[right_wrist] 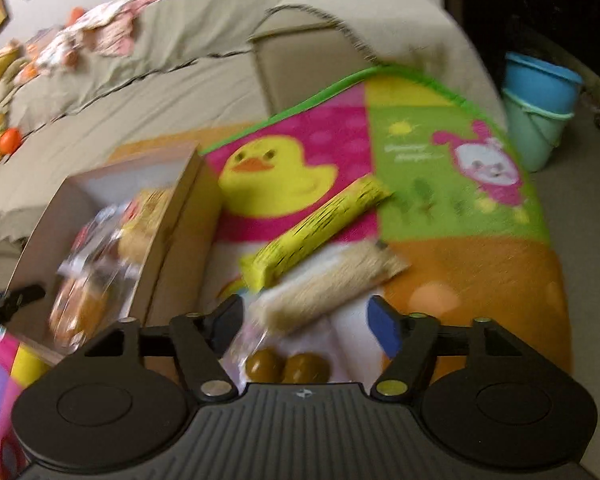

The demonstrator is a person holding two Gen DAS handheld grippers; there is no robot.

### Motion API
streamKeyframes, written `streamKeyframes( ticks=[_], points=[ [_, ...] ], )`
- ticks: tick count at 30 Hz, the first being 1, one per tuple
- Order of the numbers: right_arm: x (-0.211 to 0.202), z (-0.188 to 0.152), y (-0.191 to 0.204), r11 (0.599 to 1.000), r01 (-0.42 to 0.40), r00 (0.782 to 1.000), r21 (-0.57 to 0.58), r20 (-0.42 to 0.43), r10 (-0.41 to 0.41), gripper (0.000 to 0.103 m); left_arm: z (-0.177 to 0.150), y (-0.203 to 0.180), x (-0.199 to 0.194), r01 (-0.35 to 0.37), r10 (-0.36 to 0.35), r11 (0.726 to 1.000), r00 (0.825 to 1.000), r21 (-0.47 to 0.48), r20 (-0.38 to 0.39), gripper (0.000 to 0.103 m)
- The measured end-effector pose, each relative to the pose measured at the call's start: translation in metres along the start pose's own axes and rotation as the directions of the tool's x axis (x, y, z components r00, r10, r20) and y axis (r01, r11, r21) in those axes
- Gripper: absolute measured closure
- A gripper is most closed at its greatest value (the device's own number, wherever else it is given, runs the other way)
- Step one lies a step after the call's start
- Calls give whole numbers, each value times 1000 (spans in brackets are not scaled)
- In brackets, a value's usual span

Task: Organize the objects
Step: 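Move the right gripper back over the remaining snacks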

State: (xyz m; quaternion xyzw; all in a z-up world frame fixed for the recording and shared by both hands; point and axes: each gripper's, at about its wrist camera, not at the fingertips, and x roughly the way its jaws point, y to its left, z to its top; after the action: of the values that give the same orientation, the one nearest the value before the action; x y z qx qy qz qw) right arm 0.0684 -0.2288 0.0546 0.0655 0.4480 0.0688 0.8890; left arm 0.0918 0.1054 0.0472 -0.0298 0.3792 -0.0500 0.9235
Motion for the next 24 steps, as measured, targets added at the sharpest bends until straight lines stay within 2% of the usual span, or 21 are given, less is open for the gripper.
streamKeyframes(
  ticks=[2,7,9,11,13,14,19,22,23,24],
  points=[
    [1,-13,9,998,-8,1000,-62,-5,7,24,0,0,0,-1,1,1000,1000,1,-1,90],
    [8,-37,27,979,-3,999,-205,-35,-4,25,-1,0,1,-1,1,1000,1000,2,-1,90],
    [6,-45,33,963,30,999,-267,-20,-37,31,-1,0,1,-1,1,1000,1000,2,-1,90],
    [2,-49,35,957,35,999,-288,-22,-43,48,-1,0,1,-2,2,1000,1000,2,-1,90],
    [-3,-55,34,956,2,998,-293,-53,-18,56,-1,-1,1,-1,1,1000,1000,2,-2,90],
    [-6,-58,33,952,5,998,-307,-52,-22,56,-2,-1,1,-2,2,1000,1000,2,-2,90],
    [-16,-68,28,921,92,995,-378,-11,-103,56,-2,-1,2,-3,3,1000,1000,5,-2,90],
    [-17,-67,25,872,237,970,-428,50,-239,55,-2,-1,2,-3,3,1000,1000,4,-3,90],
    [-18,-64,21,873,260,964,-413,64,-256,53,-2,-1,2,-4,4,1000,1000,4,-3,90],
    [-21,-58,16,895,245,969,-373,60,-240,53,-3,-2,2,-4,4,1000,1000,4,-3,90]
  ],
)
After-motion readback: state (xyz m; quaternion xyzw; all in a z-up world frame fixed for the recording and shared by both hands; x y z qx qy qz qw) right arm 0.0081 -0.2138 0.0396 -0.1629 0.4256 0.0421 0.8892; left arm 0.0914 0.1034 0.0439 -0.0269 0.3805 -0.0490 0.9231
